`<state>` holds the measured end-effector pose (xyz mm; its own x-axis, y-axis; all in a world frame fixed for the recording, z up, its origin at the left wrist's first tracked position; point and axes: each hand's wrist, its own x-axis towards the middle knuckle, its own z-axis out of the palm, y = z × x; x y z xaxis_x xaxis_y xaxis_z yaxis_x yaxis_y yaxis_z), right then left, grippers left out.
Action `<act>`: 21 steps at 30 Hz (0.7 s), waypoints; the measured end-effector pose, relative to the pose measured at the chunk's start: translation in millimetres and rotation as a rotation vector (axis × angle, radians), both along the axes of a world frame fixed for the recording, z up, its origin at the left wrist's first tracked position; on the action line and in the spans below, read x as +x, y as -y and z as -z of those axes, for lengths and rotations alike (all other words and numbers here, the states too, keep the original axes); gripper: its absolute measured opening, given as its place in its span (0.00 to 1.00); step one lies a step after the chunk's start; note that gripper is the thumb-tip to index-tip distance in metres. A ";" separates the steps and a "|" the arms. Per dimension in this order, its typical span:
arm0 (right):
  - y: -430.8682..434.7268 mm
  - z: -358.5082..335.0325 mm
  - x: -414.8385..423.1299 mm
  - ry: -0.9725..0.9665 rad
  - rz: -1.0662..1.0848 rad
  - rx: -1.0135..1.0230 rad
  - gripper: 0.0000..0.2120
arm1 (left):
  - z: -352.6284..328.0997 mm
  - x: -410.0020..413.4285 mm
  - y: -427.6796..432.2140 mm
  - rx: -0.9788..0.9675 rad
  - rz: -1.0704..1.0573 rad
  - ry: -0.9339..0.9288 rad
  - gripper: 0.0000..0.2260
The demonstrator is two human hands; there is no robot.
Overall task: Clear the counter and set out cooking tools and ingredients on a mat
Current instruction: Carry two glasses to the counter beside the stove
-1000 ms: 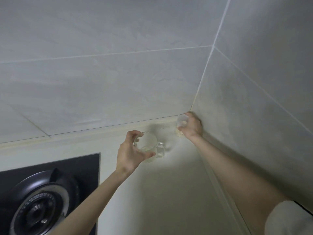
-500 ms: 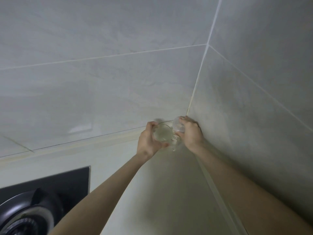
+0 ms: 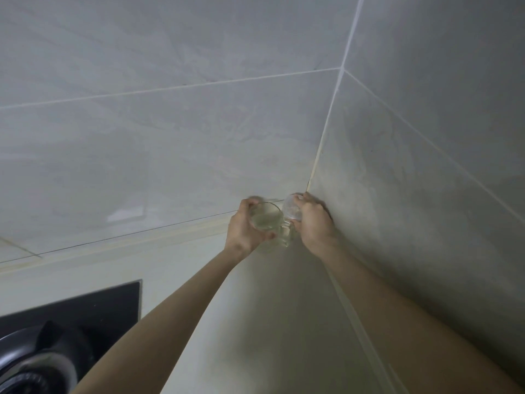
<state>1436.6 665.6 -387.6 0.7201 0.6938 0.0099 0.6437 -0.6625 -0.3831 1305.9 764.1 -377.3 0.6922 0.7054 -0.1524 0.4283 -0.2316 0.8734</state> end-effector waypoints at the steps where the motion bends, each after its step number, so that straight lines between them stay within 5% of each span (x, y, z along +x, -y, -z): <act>1: -0.4 1.6 0.7 0.005 -0.008 0.003 0.26 | -0.9 -0.2 0.6 -0.002 -0.003 0.005 0.34; 9: 11.4 -12.4 7.5 -0.013 -0.159 -0.144 0.33 | -21.5 -12.1 3.7 0.044 0.032 0.008 0.35; 21: 5.9 -109.8 -98.4 0.194 -0.354 0.166 0.27 | -116.4 -137.0 26.5 0.170 -0.150 0.161 0.16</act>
